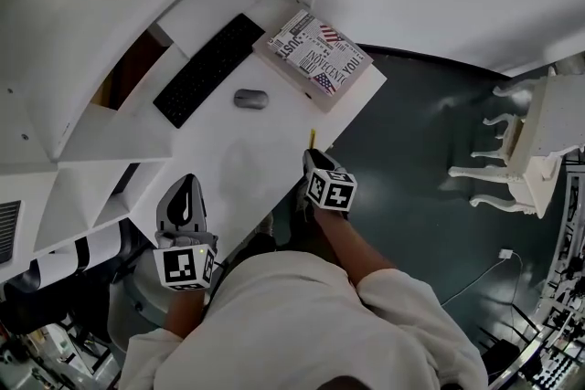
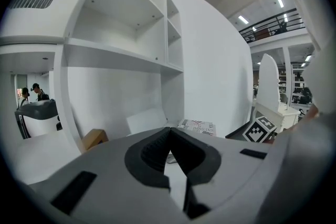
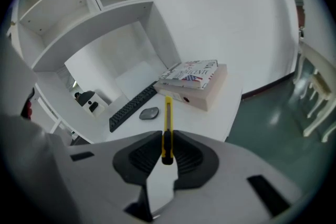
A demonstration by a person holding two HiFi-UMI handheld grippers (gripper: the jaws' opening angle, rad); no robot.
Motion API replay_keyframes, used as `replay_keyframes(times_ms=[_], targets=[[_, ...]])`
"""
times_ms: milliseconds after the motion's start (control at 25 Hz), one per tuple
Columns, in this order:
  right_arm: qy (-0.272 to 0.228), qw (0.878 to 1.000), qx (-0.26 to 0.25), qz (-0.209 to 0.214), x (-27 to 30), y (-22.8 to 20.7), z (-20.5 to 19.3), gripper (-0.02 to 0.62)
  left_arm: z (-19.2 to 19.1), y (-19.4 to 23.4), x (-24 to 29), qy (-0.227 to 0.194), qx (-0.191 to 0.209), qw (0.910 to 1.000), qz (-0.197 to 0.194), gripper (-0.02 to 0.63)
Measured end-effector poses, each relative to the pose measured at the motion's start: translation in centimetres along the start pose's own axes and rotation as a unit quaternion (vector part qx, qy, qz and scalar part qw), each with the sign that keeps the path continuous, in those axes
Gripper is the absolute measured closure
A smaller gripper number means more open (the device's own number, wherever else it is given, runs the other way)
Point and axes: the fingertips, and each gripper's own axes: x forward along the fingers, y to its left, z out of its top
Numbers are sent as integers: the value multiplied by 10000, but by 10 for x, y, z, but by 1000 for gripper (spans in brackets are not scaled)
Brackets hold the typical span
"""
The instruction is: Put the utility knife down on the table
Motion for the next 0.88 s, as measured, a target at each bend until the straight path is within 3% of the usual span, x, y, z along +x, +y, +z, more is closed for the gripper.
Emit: replay_keyframes(times_ms=[360, 880], targets=[[683, 9970, 303, -210, 45, -20, -25, 526, -14, 10, 14, 230, -117, 9995, 179, 605], [1190, 9911, 479, -345, 81, -32, -35, 527, -32, 21, 32, 501, -301, 9974, 411, 606]])
